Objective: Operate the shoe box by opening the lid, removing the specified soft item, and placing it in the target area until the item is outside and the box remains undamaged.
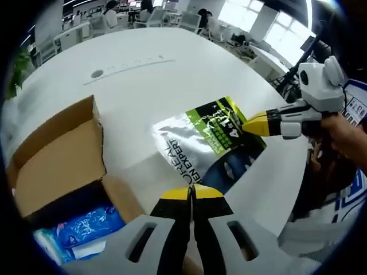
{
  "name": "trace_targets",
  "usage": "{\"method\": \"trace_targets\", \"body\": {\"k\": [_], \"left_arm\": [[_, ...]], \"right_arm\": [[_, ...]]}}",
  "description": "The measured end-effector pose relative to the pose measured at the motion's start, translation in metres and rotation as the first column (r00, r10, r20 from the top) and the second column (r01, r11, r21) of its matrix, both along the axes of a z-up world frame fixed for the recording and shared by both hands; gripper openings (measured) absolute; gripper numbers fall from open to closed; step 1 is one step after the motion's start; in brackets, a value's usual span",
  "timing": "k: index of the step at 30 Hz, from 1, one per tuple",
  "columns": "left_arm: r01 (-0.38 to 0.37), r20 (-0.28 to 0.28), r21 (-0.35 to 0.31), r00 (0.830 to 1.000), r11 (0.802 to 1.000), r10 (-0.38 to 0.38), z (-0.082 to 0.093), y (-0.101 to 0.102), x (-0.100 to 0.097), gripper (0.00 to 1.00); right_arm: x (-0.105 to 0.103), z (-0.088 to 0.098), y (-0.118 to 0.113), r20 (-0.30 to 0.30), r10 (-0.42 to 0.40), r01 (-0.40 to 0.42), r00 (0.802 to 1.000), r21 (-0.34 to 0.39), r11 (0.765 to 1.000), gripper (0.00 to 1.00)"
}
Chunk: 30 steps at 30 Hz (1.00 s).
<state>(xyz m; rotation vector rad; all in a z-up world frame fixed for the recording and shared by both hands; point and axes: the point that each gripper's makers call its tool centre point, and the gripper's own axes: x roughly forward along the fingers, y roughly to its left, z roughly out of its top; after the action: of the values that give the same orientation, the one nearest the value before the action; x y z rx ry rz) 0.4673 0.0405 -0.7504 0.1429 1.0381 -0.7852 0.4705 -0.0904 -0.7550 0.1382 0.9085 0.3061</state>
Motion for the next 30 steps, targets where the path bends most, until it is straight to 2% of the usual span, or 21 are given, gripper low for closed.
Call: {"method": "trace_targets", "body": {"k": [14,23,26,30], "left_arm": [[0.009,0.009,0.080,1.000,0.997,-0.009,-0.017,-0.007,0.002,0.00],[0.037,0.007,0.122,0.999,0.992,-0.038,-0.028,-0.011,0.003,0.00],[0.059,0.017,0.155,0.998,0.986,-0.063,-0.032,-0.011,0.002,0.00],[0.061,0.010,0.160,0.998,0.985,-0.063,-0.034,-0.011,0.000,0.00]], "right_arm": [[0.002,-0.019,-0.007,-0.022,-0.024,0.024,0.999,0.003,1.000,0.00],[0.004,-0.030,-0.011,-0.030,-0.011,0.011,0.999,-0.022,1.000,0.00],[0.004,-0.033,-0.010,-0.033,-0.014,0.014,0.999,-0.024,1.000,0.00],[0.003,-0.037,-0.011,-0.036,-0.025,0.024,0.999,-0.034,0.999,0.00]]}}
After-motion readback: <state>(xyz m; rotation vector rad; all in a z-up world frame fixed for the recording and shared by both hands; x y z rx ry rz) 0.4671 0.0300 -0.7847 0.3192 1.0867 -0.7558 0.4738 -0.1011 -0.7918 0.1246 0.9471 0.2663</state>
